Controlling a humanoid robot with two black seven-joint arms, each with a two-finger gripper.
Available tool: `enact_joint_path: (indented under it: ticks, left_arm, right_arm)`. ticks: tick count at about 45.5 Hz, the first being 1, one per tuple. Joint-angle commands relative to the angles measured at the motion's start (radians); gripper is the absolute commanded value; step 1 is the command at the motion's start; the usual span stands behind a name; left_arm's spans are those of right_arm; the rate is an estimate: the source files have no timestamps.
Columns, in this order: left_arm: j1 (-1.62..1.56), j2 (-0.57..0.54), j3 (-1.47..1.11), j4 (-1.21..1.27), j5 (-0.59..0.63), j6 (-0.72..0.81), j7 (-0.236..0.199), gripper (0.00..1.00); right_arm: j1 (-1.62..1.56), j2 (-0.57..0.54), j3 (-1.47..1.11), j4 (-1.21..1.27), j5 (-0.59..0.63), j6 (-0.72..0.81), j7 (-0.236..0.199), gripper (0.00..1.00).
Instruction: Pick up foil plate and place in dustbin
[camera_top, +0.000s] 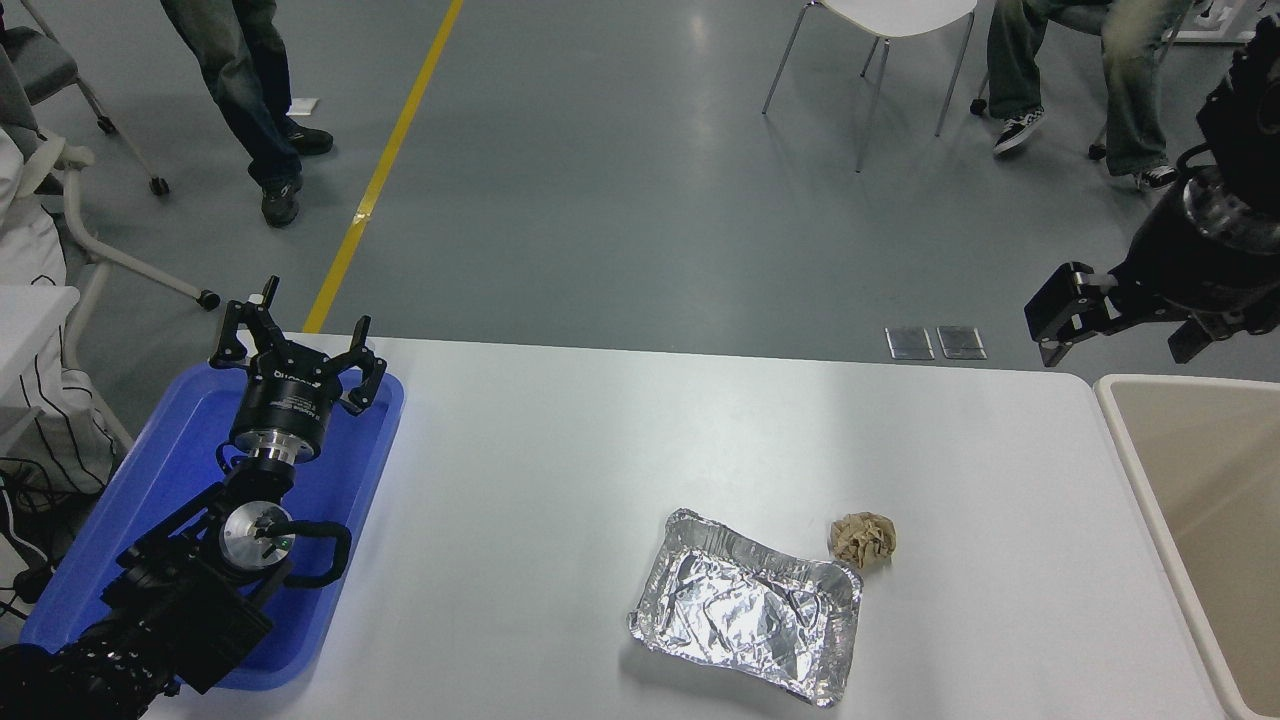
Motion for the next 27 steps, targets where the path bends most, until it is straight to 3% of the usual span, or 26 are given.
enact_joint_path:
  ticks: [1,27]
  left_arm:
    - [0.000,-0.001,0.000,0.000,0.001,0.000,-0.001,1.00]
    - [0.000,0.001,-0.002,0.000,0.000,0.000,-0.001,1.00]
  right_arm:
    - [-0.014,-0.007,0.014,0.001,0.000,0.000,0.000,1.00]
    - [-0.043,-0.002,0.031,-0.001,0.000,0.000,0.000,1.00]
